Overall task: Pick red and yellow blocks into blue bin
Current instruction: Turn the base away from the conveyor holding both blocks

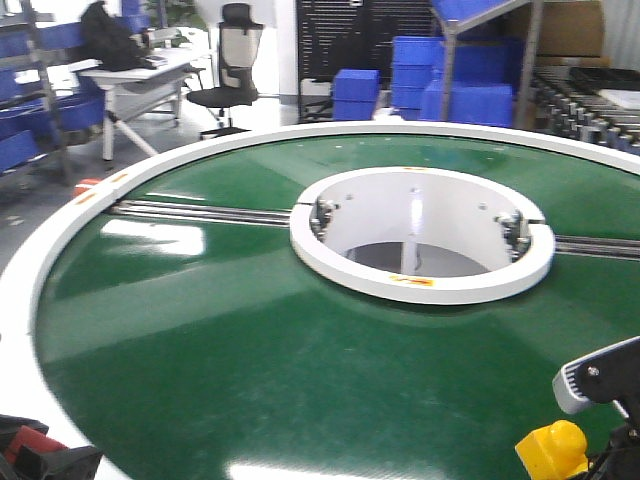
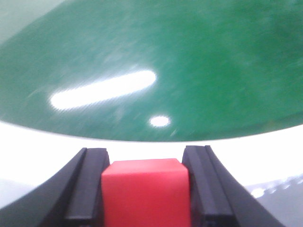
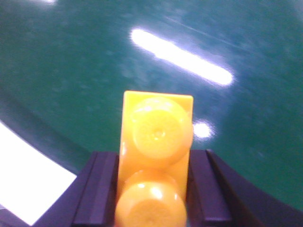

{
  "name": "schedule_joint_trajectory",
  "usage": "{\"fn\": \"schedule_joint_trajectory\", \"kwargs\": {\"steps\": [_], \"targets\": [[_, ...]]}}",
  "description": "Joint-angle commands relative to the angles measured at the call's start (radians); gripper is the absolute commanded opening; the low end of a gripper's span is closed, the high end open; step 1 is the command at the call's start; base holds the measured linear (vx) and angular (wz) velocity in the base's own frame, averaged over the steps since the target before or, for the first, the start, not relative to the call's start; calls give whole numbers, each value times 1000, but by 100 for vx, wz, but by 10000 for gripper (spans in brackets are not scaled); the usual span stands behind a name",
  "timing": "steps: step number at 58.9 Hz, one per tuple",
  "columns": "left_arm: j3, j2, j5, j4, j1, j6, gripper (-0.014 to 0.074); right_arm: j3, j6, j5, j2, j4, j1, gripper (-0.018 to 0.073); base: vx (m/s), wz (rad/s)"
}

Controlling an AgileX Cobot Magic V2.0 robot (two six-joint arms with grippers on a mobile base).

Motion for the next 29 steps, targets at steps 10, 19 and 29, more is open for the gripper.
{"fn": "schedule_joint_trajectory", "kwargs": {"steps": [10,19,29], "targets": [[-27,-17,-66,-12,-10,-1,234,-28,-9,-62,-19,-6,-2,231,-7,43],[-27,-17,-66,-12,-10,-1,234,-28,-9,-62,-19,-6,-2,231,-9,46],[-27,-17,-66,-12,-10,-1,234,-28,-9,-62,-19,-6,-2,231,-9,45]]}}
